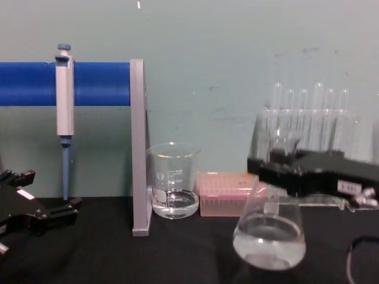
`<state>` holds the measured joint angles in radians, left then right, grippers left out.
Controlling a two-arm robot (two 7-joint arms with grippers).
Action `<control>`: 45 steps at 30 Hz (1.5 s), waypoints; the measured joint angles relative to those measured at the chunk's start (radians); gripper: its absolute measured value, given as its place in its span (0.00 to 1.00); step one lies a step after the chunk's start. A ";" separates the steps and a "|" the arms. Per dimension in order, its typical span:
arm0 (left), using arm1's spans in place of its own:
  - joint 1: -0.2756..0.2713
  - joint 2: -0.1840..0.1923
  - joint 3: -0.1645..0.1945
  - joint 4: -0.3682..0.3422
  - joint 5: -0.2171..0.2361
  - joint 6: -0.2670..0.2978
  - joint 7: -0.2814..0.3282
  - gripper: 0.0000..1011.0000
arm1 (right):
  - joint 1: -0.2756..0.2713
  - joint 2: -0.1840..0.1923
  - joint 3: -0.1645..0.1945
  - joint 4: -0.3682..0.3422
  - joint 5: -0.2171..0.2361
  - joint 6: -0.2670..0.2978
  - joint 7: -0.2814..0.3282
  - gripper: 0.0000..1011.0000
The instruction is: Grasp the erlenmeyer flask with one hand, shake it three times, then place it back.
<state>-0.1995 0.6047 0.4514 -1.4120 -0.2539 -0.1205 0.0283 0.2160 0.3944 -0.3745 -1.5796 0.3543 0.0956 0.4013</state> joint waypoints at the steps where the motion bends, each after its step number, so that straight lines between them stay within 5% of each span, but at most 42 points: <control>1: 0.000 0.000 0.000 0.000 0.000 0.000 0.000 0.99 | 0.001 0.001 0.001 -0.007 0.001 0.006 -0.004 0.45; 19: 0.000 0.000 0.000 0.000 0.000 0.000 0.000 0.99 | 0.034 0.022 0.028 -0.146 0.026 0.102 -0.048 0.45; 45: 0.000 0.000 0.000 0.000 0.000 0.000 0.000 0.99 | 0.045 0.024 0.028 -0.153 0.029 0.098 -0.066 0.45</control>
<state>-0.1995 0.6047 0.4514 -1.4120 -0.2539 -0.1205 0.0283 0.2606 0.4187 -0.3469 -1.7323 0.3835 0.1938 0.3349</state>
